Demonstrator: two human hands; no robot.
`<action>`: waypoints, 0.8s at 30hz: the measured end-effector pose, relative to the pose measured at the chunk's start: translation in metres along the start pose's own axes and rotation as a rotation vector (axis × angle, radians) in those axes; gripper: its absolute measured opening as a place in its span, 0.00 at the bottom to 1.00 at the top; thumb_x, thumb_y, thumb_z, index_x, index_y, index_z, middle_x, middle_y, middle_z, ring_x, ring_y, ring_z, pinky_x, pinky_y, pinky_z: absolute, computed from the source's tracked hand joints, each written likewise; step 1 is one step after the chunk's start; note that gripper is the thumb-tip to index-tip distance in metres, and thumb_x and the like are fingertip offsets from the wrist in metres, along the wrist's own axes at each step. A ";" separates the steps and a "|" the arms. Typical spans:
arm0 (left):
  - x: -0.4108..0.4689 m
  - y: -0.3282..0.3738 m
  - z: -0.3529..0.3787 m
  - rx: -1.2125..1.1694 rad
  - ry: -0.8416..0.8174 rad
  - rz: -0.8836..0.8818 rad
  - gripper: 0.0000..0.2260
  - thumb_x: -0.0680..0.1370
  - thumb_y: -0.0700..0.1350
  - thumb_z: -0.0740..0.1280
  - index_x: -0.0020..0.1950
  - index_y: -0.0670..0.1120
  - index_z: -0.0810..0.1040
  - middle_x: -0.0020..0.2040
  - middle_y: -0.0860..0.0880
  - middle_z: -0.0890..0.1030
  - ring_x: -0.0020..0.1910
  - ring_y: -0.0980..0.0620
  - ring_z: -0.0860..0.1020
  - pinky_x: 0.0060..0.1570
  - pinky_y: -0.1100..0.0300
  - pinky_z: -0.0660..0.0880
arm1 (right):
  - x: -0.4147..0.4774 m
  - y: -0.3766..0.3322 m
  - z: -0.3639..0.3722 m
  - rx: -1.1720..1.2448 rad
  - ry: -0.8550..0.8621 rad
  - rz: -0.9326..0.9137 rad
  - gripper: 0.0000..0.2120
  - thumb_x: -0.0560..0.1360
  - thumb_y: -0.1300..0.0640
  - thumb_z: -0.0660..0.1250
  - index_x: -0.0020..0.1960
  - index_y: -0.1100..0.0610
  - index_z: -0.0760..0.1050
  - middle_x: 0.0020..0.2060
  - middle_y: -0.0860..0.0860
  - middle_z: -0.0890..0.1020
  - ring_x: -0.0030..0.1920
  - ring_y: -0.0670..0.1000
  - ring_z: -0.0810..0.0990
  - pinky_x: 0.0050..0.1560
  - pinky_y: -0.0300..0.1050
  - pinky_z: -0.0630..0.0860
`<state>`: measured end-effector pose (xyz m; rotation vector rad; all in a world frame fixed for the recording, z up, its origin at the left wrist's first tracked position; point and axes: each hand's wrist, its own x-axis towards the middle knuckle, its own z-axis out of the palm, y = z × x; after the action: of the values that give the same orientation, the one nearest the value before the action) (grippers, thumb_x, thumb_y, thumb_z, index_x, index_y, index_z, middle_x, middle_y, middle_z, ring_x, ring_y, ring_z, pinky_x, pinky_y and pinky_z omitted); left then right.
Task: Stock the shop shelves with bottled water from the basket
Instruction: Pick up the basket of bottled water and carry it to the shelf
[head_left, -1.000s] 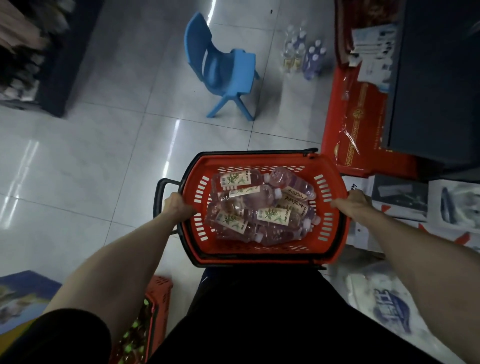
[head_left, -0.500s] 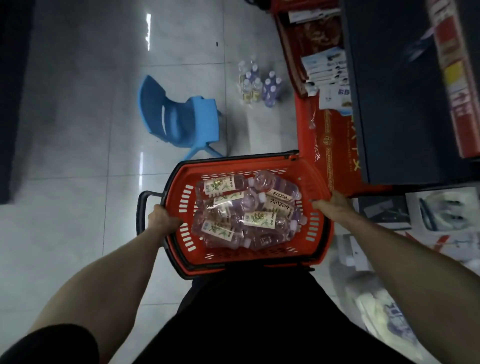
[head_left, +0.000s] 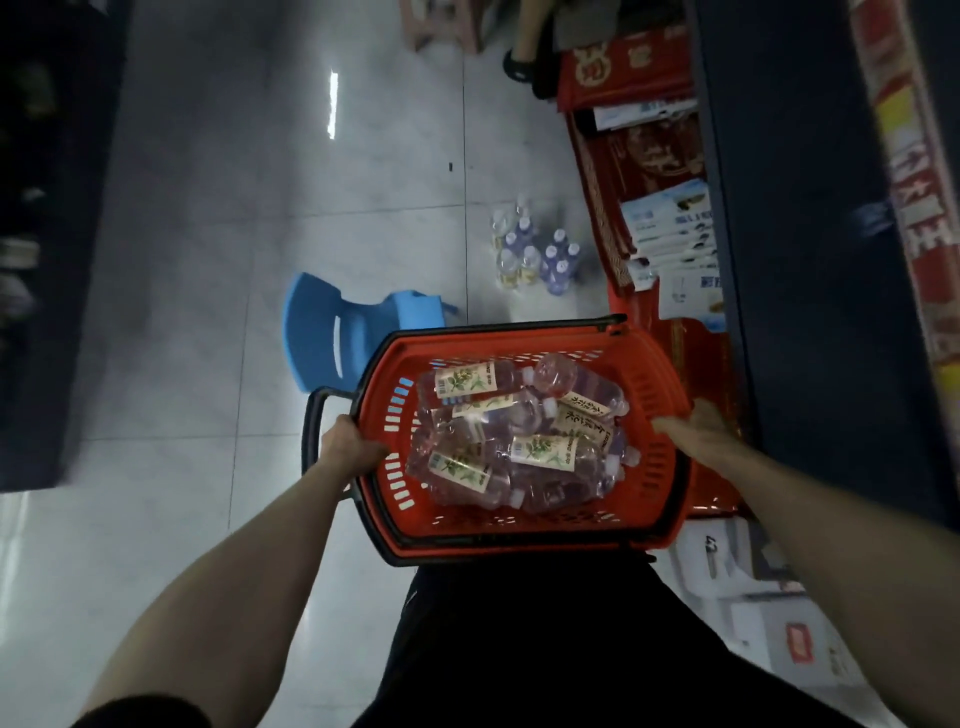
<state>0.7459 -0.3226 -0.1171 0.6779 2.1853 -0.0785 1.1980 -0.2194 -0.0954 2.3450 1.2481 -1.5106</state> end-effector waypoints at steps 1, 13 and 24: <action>0.006 0.015 -0.005 0.012 -0.003 0.008 0.32 0.69 0.48 0.81 0.69 0.40 0.75 0.62 0.41 0.82 0.60 0.40 0.81 0.59 0.49 0.78 | 0.009 -0.011 -0.009 0.003 0.024 0.007 0.06 0.75 0.58 0.73 0.45 0.52 0.76 0.44 0.54 0.82 0.39 0.51 0.79 0.44 0.45 0.75; 0.098 0.188 -0.065 0.047 -0.035 0.129 0.31 0.68 0.47 0.79 0.68 0.39 0.76 0.62 0.42 0.83 0.60 0.40 0.81 0.60 0.50 0.79 | 0.099 -0.097 -0.084 0.055 0.094 0.110 0.28 0.61 0.42 0.72 0.59 0.51 0.79 0.53 0.56 0.82 0.53 0.59 0.79 0.56 0.52 0.78; 0.227 0.416 -0.129 0.341 -0.035 0.441 0.25 0.69 0.44 0.77 0.64 0.38 0.78 0.56 0.38 0.84 0.54 0.37 0.83 0.51 0.51 0.79 | 0.135 -0.128 -0.045 0.471 0.218 0.351 0.45 0.65 0.40 0.78 0.75 0.64 0.71 0.69 0.65 0.77 0.68 0.66 0.77 0.68 0.57 0.75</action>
<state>0.7448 0.1679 -0.1291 1.3254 1.9576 -0.2327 1.1697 -0.0343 -0.1365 2.8886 0.4888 -1.5889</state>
